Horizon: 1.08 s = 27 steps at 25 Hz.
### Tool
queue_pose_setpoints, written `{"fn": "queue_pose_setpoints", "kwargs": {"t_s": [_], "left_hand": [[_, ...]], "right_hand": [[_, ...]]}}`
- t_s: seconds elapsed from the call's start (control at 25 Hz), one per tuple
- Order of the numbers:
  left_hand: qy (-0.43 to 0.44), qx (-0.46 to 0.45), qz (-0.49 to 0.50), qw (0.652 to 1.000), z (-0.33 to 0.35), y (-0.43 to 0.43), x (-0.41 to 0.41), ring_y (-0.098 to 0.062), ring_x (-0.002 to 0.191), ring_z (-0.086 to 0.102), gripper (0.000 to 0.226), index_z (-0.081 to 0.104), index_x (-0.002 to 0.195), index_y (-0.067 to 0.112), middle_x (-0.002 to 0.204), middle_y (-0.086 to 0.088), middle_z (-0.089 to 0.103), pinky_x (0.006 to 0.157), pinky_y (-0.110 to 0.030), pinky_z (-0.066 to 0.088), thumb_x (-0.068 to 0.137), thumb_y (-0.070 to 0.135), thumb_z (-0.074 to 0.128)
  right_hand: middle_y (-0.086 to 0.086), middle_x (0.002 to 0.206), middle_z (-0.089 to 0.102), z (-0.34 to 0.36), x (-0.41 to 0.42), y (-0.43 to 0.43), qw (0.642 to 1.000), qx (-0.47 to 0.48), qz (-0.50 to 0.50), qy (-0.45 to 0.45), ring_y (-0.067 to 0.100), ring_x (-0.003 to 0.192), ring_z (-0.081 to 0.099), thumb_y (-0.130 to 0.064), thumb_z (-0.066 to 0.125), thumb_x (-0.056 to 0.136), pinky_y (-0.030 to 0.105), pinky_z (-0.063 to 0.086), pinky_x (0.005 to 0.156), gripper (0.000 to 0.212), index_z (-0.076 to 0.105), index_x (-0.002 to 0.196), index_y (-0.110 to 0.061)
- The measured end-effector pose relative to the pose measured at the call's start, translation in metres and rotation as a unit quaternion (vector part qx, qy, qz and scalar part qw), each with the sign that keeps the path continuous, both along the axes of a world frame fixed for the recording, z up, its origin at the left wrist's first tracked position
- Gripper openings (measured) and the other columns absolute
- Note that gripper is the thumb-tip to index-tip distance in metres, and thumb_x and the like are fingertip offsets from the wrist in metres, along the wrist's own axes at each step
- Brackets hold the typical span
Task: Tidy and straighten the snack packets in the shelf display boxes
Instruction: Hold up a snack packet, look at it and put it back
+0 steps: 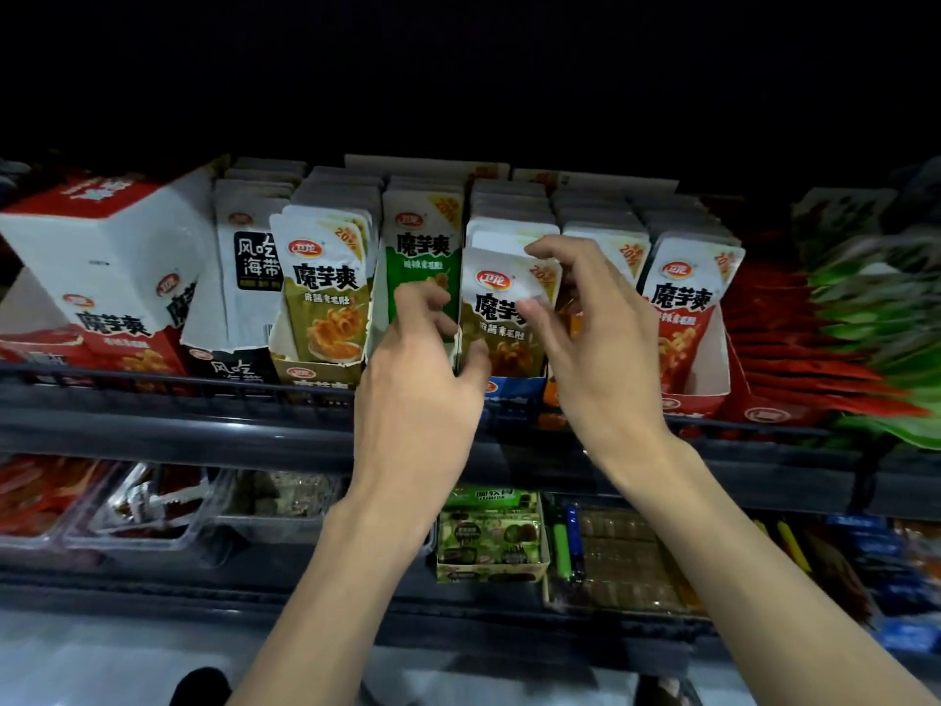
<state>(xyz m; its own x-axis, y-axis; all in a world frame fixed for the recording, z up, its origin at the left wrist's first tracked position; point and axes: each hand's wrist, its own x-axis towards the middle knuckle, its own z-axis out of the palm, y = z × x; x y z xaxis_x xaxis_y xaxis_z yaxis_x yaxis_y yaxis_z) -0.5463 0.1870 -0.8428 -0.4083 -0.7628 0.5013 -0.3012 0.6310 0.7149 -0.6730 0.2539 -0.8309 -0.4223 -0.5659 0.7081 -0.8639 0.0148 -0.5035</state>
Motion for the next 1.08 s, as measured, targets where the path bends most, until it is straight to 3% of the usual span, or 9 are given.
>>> {"fn": "queue_pose_setpoints", "kwargs": {"t_s": [0.12,0.24,0.44,0.64,0.76,0.84,0.96,1.08], "left_hand": [[-0.016,-0.001,0.001,1.0,-0.002,-0.001,-0.001,-0.019,0.085,0.061,0.038,0.049,0.122,0.019,0.103,0.006,0.059,0.069,-0.034,0.049,0.089,0.028,0.067],[-0.012,0.006,-0.012,1.0,-0.003,-0.003,0.001,-0.016,0.088,0.059,0.035,0.054,0.121,0.022,0.107,0.007,0.06,0.073,-0.033,0.048,0.09,0.031,0.066],[0.049,0.024,-0.053,0.997,0.002,0.001,0.004,-0.007,0.08,0.054,0.029,0.06,0.118,0.024,0.103,0.01,0.061,0.066,-0.014,0.042,0.092,0.035,0.062],[0.145,0.094,-0.121,0.978,0.012,0.006,0.01,-0.017,0.079,0.065,0.012,0.066,0.096,0.018,0.088,0.001,0.068,0.068,-0.04,0.056,0.096,0.028,0.059],[0.156,0.07,-0.171,0.97,0.015,0.013,0.013,-0.028,0.065,0.061,0.027,0.059,0.078,0.006,0.072,-0.01,0.063,0.054,-0.045,0.05,0.098,0.023,0.056],[0.175,0.058,-0.183,0.966,0.015,0.014,0.015,-0.034,0.062,0.052,0.03,0.053,0.074,0.004,0.068,-0.015,0.055,0.05,-0.047,0.045,0.098,0.022,0.054],[0.198,0.06,-0.175,0.962,0.016,0.009,0.019,-0.031,0.059,0.049,0.031,0.053,0.073,0.0,0.066,-0.014,0.052,0.049,-0.044,0.041,0.098,0.019,0.052],[0.19,0.05,-0.163,0.967,0.016,0.007,0.023,-0.035,0.062,0.048,0.032,0.054,0.075,0.0,0.067,-0.016,0.053,0.051,-0.047,0.042,0.099,0.02,0.051]], "right_hand": [[-0.014,0.083,0.065,0.001,-0.001,0.001,0.993,0.006,-0.005,-0.118,-0.005,0.079,0.06,-0.021,0.072,0.089,0.012,0.05,0.073,0.018,0.067,0.106,-0.016],[-0.01,0.077,0.067,0.011,0.0,0.006,0.978,-0.052,0.014,-0.201,0.001,0.077,0.064,-0.019,0.071,0.09,0.013,0.051,0.069,0.005,0.068,0.088,-0.021],[-0.001,0.089,0.07,0.039,-0.007,0.017,0.95,-0.182,0.109,-0.229,0.007,0.083,0.067,-0.003,0.063,0.095,0.019,0.053,0.072,0.008,0.068,0.101,-0.006],[-0.001,0.087,0.069,0.043,-0.007,0.018,0.934,-0.175,0.136,-0.282,0.009,0.081,0.064,-0.006,0.06,0.096,0.023,0.054,0.074,0.011,0.067,0.105,-0.007],[0.004,0.091,0.074,0.038,-0.001,0.017,0.91,-0.125,0.182,-0.352,0.018,0.088,0.07,-0.013,0.061,0.096,0.035,0.058,0.079,0.007,0.068,0.095,-0.013],[0.01,0.088,0.073,0.039,0.004,0.016,0.902,-0.092,0.196,-0.373,0.021,0.085,0.07,-0.019,0.06,0.098,0.038,0.059,0.078,0.016,0.066,0.083,-0.015],[0.001,0.066,0.062,0.041,0.011,0.016,0.903,-0.066,0.194,-0.378,0.007,0.059,0.058,-0.024,0.058,0.098,0.017,0.045,0.052,0.031,0.058,0.068,-0.02],[-0.007,0.06,0.055,0.042,0.015,0.014,0.904,-0.056,0.193,-0.377,0.005,0.05,0.044,-0.025,0.059,0.098,0.016,0.036,0.047,0.035,0.057,0.063,-0.024]]}}
